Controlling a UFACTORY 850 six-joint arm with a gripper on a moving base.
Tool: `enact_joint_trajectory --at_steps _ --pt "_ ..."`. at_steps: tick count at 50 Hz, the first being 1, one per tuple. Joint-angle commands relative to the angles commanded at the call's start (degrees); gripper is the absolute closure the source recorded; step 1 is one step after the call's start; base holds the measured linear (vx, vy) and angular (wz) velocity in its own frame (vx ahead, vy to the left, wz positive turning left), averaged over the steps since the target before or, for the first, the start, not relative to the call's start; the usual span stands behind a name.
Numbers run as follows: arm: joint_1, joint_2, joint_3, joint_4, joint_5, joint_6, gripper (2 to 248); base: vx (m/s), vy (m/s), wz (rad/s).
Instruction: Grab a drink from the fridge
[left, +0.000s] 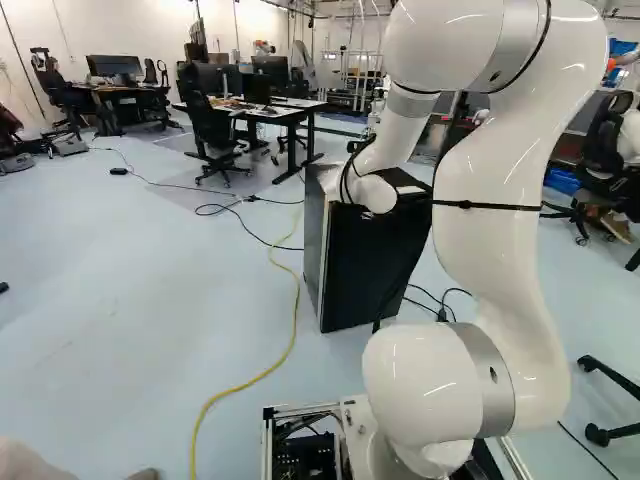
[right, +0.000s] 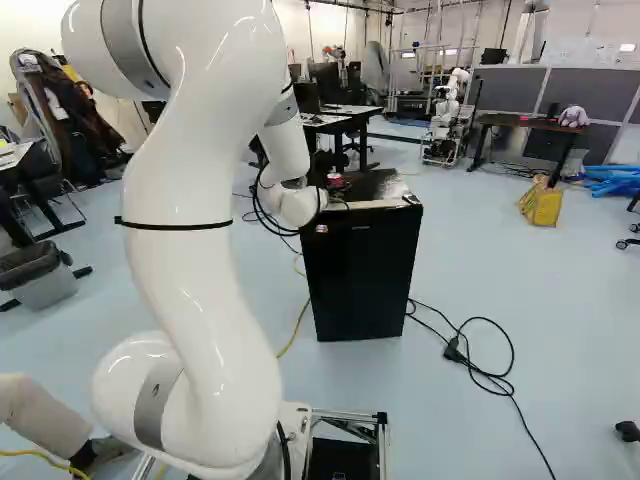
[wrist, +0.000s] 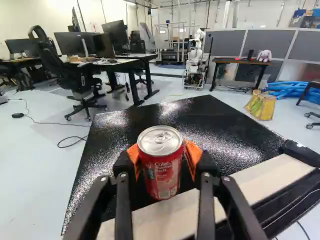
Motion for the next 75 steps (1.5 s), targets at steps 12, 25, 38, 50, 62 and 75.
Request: enact_joint_trajectory --at_steps 12,25,38,50,62,75 --pt "0.00 0.00 0.00 0.00 0.00 0.00 153 0.000 0.000 0.000" --pt "0.00 1.16 0.11 0.00 0.00 0.00 153 0.000 0.000 0.000" --pt "0.00 2.71 0.19 0.00 0.00 0.00 153 0.000 0.000 0.000" --pt "0.00 4.14 0.19 0.00 0.00 0.00 153 0.000 0.000 0.000" --pt "0.01 4.75 0.22 -0.01 -0.01 0.00 153 0.000 0.000 0.000" --pt "0.13 5.49 1.08 -0.11 -0.12 0.00 153 0.000 0.000 0.000"
